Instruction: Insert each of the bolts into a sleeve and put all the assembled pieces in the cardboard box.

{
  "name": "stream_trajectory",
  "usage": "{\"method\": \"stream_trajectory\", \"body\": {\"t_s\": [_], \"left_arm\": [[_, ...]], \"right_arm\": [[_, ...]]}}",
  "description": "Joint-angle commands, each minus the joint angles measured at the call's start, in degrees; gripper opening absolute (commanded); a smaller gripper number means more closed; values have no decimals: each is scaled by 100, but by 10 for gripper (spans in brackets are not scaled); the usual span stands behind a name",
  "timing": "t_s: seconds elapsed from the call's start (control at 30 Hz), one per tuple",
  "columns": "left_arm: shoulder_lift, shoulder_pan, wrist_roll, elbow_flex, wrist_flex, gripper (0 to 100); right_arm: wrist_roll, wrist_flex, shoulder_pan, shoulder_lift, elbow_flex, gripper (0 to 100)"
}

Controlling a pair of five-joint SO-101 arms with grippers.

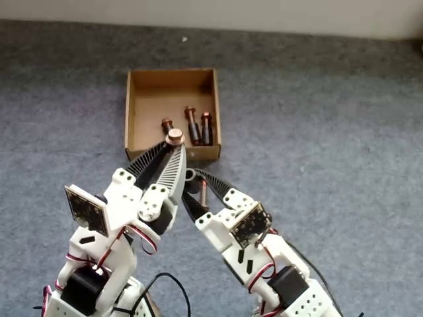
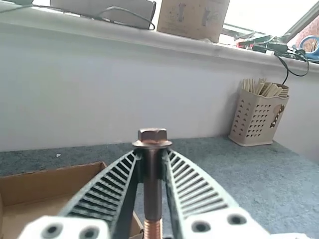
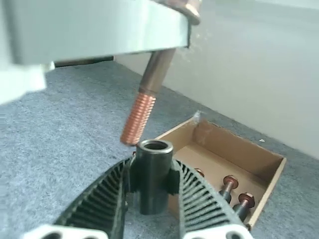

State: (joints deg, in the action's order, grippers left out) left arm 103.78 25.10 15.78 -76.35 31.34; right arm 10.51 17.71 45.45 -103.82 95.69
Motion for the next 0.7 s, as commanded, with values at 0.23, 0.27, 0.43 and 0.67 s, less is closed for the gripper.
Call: {"method": "stream_trajectory", "body": {"t_s": [0.23, 0.27, 0.43, 0.67], "left_arm": [[57, 136, 53, 207, -457, 7], [57, 145, 53, 180, -457, 7], [57, 295, 44, -4, -448, 7], [66, 295, 44, -13, -114, 7]], "right_arm": [[79, 110, 286, -84, 567, 5], [79, 101, 277, -92, 567, 5], [53, 101, 259, -92, 532, 5], [35, 101, -31, -92, 514, 5]]}}
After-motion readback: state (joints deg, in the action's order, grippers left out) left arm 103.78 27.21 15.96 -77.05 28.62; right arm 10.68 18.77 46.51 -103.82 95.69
